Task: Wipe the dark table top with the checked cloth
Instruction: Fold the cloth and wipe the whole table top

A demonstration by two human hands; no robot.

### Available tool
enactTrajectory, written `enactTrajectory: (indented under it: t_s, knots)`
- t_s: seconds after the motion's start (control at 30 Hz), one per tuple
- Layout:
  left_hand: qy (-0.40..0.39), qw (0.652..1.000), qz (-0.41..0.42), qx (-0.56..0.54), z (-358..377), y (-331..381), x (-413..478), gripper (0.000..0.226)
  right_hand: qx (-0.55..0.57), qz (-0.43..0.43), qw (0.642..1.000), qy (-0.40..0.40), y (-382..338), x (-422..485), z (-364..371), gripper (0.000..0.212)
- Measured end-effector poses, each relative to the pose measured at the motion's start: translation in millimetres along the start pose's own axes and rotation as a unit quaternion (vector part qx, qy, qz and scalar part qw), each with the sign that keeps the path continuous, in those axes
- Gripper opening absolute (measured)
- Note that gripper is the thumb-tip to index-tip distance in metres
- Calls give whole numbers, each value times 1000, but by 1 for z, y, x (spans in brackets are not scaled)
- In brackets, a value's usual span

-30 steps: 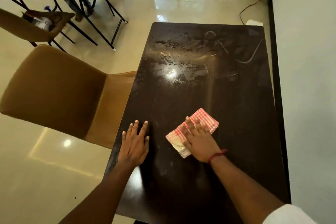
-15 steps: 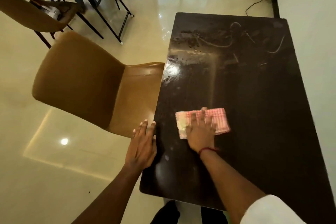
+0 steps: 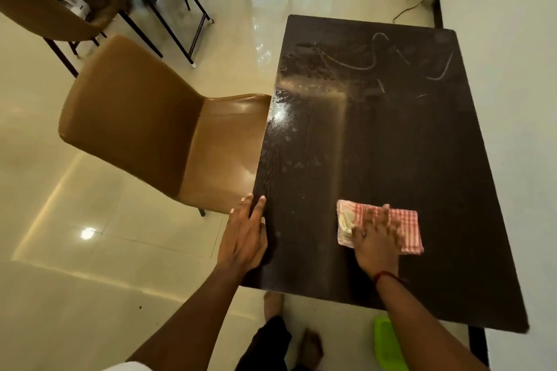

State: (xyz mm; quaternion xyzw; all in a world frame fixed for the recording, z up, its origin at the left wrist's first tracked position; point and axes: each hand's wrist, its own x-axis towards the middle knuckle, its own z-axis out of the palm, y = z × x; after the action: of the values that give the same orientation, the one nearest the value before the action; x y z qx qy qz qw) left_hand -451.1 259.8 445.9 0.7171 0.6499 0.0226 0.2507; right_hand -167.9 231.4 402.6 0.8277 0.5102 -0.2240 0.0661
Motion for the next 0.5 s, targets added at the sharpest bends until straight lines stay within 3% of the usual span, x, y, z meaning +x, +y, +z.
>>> enactTrajectory:
  t_s: [0.07, 0.1, 0.17, 0.23, 0.27, 0.33, 0.4, 0.5]
  knots:
    - [0, 1000, -16, -2, 7, 3, -12, 56, 28, 56, 998, 12, -26, -18, 6, 58]
    - [1, 1000, -20, -1, 10, 5, -19, 54, 35, 34, 999, 13, -44, -28, 10, 58]
    - [-2, 1000, -16, 10, 12, 9, -34, 58, 14, -98, 995, -5, -80, -53, 26, 57]
    - [-9, 1000, -13, 22, 14, 12, -47, 68, -33, -238, 969, -49, -100, -82, 38, 62]
    - [-10, 1000, -13, 26, 15, 14, -53, 69, -61, -285, 955, -61, -100, -94, 40, 68]
    - [2, 999, -13, 34, 16, 16, -64, 65, -80, -335, 938, -44, -82, -102, 39, 59]
    - [13, 999, -9, 37, 19, 18, -75, 60, -66, -329, 941, -36, -47, -95, 36, 50]
    - [8, 999, -7, 31, 29, 31, -90, 55, -26, -237, 971, 5, 26, -81, 28, 53]
